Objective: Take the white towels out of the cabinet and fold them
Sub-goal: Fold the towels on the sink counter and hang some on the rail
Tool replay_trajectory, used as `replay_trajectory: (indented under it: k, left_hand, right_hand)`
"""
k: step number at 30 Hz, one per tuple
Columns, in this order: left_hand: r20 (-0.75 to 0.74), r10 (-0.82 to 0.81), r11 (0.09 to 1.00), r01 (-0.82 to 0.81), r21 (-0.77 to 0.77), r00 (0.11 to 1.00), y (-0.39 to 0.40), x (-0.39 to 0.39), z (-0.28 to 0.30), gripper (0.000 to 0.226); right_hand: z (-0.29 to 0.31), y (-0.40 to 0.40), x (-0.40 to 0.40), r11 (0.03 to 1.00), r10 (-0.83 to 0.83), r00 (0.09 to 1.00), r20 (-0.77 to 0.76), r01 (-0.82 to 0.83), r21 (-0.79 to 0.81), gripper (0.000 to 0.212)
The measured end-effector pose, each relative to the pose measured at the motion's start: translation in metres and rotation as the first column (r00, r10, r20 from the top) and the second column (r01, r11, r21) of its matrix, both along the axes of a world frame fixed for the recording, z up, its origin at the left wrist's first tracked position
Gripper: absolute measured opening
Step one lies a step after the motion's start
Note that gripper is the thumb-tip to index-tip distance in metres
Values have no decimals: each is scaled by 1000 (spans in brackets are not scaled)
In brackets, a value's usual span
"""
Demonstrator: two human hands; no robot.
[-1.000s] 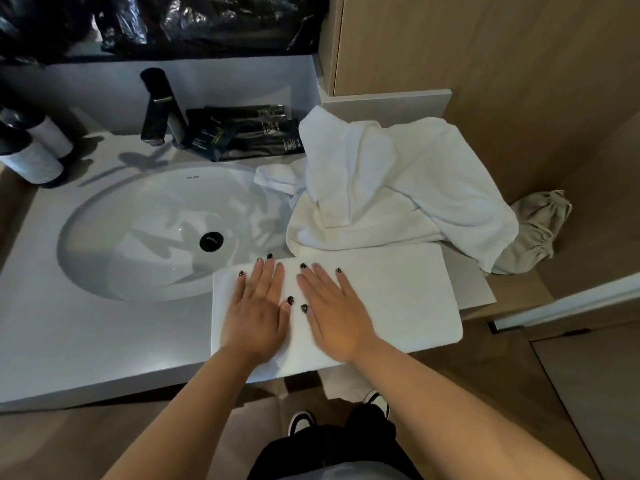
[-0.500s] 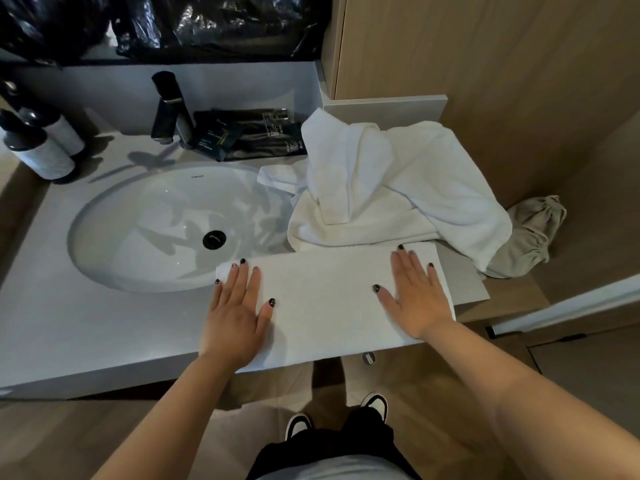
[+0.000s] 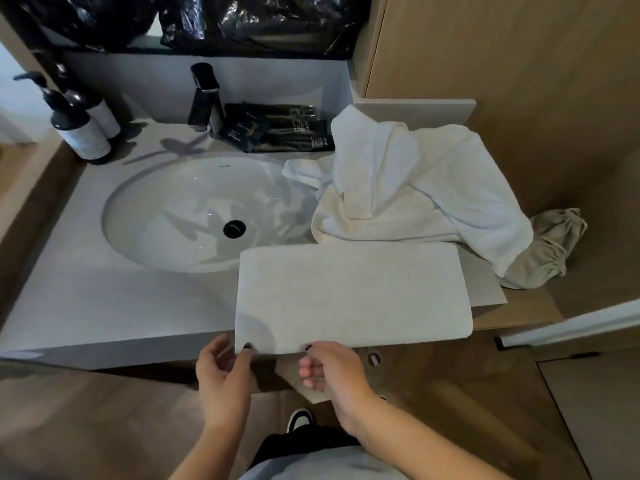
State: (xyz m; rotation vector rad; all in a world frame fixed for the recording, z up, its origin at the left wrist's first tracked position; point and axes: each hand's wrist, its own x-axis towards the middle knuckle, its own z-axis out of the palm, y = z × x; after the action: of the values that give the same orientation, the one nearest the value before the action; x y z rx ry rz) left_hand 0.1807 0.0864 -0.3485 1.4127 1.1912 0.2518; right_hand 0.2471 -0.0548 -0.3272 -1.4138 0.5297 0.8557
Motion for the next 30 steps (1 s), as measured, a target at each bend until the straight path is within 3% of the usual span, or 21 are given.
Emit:
replay_trajectory:
  k: [2, 4, 9, 12, 15, 21, 30]
  left_hand:
    - [-27, -58, 988, 53, -147, 998, 2, 4, 3, 40]
    - [9, -113, 951, 111, -290, 994, 4, 9, 7, 38]
    - [98, 92, 819, -19, -573, 991, -1, 12, 19, 21]
    - [164, 158, 715, 2, -699, 974, -7, 9, 23, 38]
    - [205, 140, 730, 39, -682, 969, -8, 8, 27, 50]
    - [192, 136, 787, 12, -617, 972, -3, 14, 28, 23]
    - [105, 145, 819, -60, -570, 984, -4, 12, 23, 7]
  right_hand:
    - [-6, 4, -8, 996, -73, 971, -227, 83, 34, 18]
    - [-13, 6, -11, 978, -145, 933, -331, 187, 97, 26]
    - [-15, 14, -14, 823, -285, 860, -423, 446, 353, 45]
    - [-14, 22, -17, 725, -314, 841, -441, 512, 461, 48]
    - [-15, 28, -17, 665, -280, 842, -461, 516, 540, 47]
    - [-20, 13, 2, 588, -530, 736, -422, 677, 443, 41]
    - [-31, -47, 18, 577, -676, 667, -315, 744, 337, 28]
